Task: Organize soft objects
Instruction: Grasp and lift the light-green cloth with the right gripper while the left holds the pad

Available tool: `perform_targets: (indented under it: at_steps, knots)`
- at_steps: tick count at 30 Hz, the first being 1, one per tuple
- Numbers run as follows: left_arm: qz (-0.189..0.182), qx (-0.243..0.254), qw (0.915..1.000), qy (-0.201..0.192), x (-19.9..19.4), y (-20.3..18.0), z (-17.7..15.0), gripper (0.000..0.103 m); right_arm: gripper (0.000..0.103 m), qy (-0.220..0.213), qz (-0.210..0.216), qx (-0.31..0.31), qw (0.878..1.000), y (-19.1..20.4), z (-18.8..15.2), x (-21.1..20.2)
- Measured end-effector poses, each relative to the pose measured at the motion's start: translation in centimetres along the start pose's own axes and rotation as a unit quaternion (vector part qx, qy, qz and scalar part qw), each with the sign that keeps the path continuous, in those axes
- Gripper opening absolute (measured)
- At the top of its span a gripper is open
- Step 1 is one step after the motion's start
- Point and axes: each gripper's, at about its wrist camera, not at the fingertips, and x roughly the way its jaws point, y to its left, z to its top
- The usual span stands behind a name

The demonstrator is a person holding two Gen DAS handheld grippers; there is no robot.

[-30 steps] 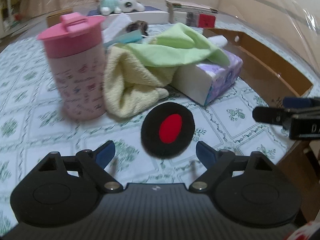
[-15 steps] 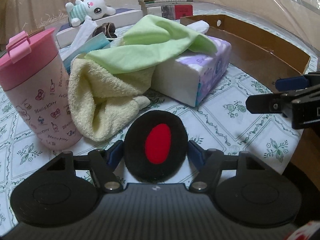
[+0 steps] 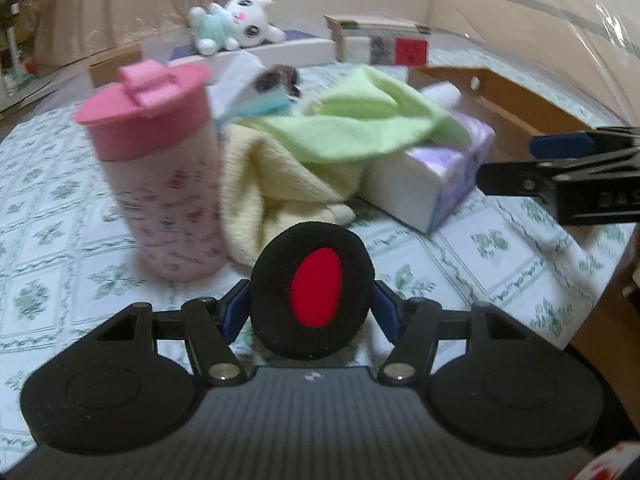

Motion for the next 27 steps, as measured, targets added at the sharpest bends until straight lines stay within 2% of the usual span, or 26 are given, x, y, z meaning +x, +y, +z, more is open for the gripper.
perform_targets:
  at_steps: [6,9,12,14,16,27]
  knots:
    - [0.005,-0.022,0.9996,-0.015,-1.0,1.3,0.6,0.061,0.074,-0.017,0.013,-0.075,0.997,1.7,2.4,3.3]
    - [0.001,-0.029,0.9994,-0.018,-1.0,1.6,0.8,0.061,0.065,-0.012,0.011,-0.102,0.995,2.2,2.9,5.2]
    - [-0.002,-0.035,0.9992,-0.017,-0.8,1.8,0.7,0.061,0.048,-0.002,0.011,-0.122,0.993,2.6,3.2,6.8]
    - [-0.003,-0.038,0.9992,-0.016,-0.8,1.9,0.5,0.061,0.021,0.000,0.006,-0.135,0.991,3.0,3.2,7.3]
    - [-0.002,-0.040,0.9991,-0.015,-0.9,1.9,0.4,0.061,0.004,-0.007,0.000,-0.141,0.990,3.2,3.3,7.1]
    - [-0.004,-0.032,0.9990,-0.030,-3.2,0.3,1.3,0.061,0.001,-0.089,-0.022,-0.103,0.990,2.0,5.6,1.2]
